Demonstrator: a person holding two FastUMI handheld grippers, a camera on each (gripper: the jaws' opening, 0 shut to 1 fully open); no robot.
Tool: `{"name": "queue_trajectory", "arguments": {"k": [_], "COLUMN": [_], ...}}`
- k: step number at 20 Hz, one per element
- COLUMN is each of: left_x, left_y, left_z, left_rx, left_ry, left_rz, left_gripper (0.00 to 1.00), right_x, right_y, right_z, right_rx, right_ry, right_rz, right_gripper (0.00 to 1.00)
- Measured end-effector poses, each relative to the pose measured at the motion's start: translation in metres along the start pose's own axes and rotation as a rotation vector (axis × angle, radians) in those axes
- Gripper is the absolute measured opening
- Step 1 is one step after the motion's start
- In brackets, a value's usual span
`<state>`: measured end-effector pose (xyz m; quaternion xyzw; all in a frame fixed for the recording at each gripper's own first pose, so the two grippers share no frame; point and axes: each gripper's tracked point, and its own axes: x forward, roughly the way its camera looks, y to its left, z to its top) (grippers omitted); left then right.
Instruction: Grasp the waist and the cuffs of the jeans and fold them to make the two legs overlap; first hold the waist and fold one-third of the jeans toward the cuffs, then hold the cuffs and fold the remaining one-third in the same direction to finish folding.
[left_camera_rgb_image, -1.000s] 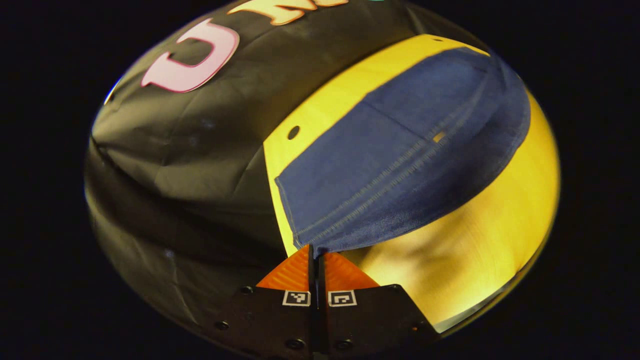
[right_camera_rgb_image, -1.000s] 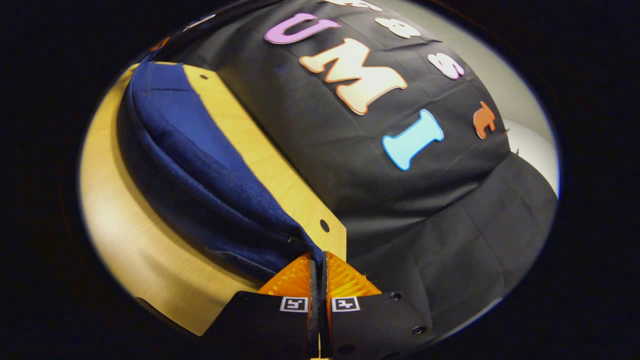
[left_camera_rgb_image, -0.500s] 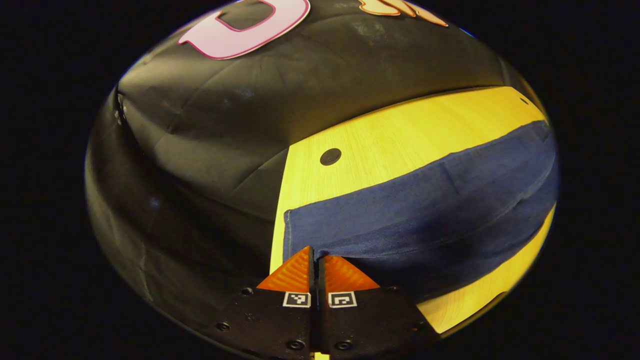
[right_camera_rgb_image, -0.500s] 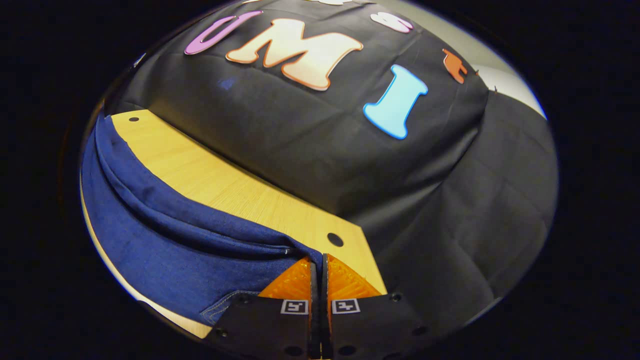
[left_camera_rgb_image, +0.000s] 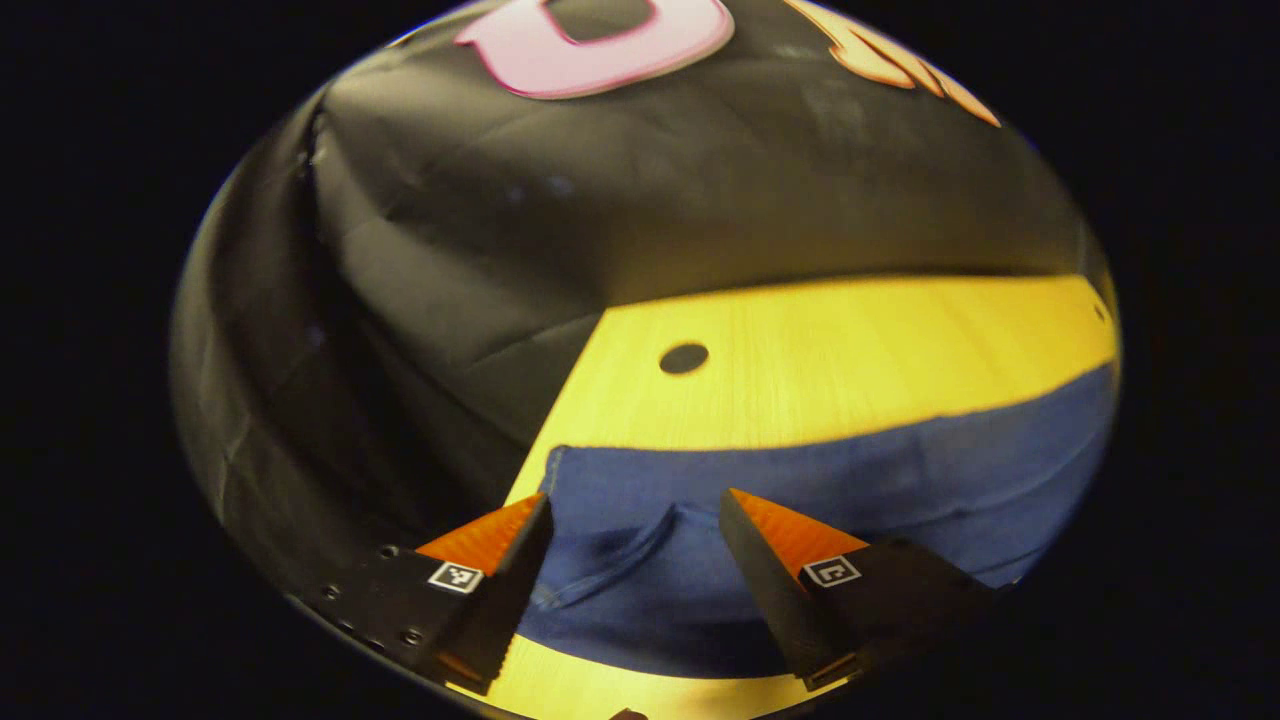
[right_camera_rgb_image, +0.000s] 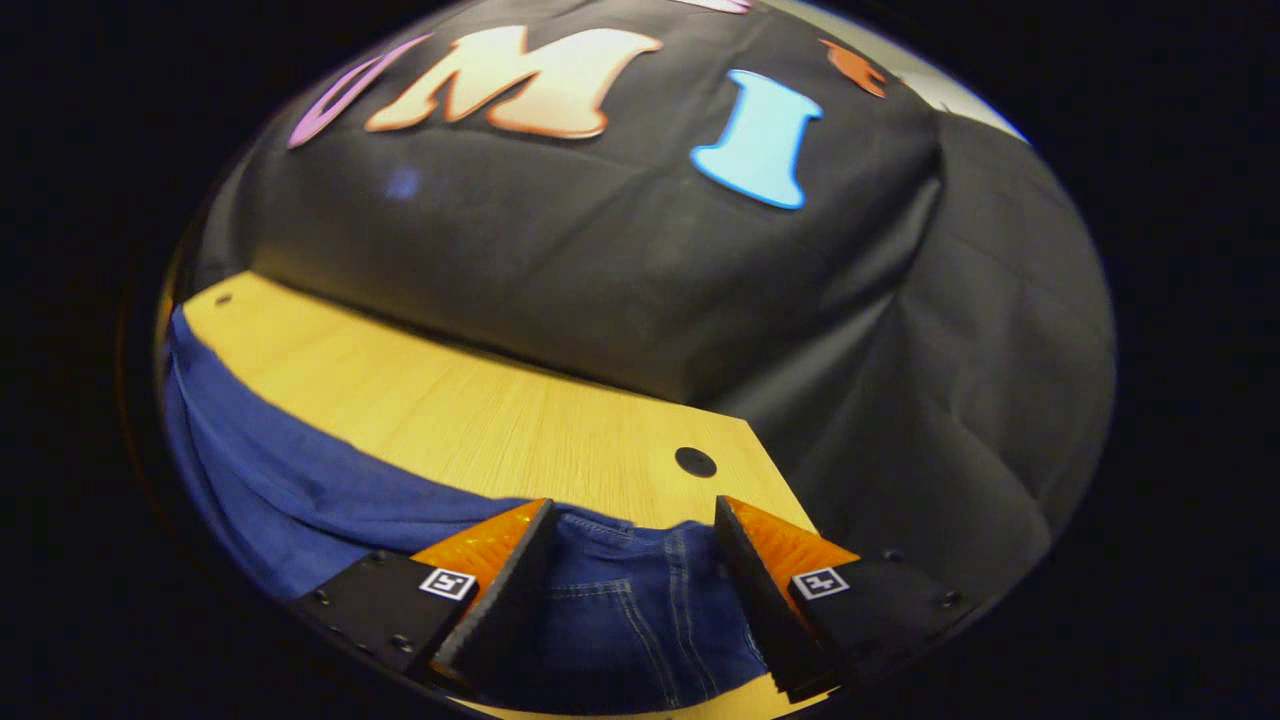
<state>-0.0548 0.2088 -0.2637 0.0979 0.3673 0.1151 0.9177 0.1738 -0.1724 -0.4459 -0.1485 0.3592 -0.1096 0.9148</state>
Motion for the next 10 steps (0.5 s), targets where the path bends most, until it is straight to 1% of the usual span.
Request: {"name": "queue_trajectory", "arguments": {"k": [1,4,5,6,10], "left_x": [-0.007,-0.02,-0.021,-0.021,-0.025], "left_y": [0.0,-0.005,0.003,0.005,0.005], "left_z": [0.004,0.015,0.015,0.016,0.008], "left_rx": [-0.024,-0.094,-0.114,-0.121,-0.13], "left_ry": [-0.036,-0.12,-0.155,-0.178,-0.271], "left_rz": [-0.011,-0.11,-0.141,-0.16,-0.257], "left_gripper": [0.95,0.95,0.96,0.96,0.95], "right_x": [-0.007,-0.028,-0.036,-0.041,-0.049], "right_y": [-0.009,-0.04,-0.048,-0.056,-0.077], "right_z": [-0.001,-0.01,-0.018,-0.028,-0.074], "right_rx": [0.058,0.223,0.261,0.3,0.465], "right_ry": [0.008,0.049,0.076,0.103,0.204], "right_rz": [-0.017,-0.045,-0.061,-0.074,-0.12], "right_gripper": [0.99,1.0,1.0,0.99,1.0]}}
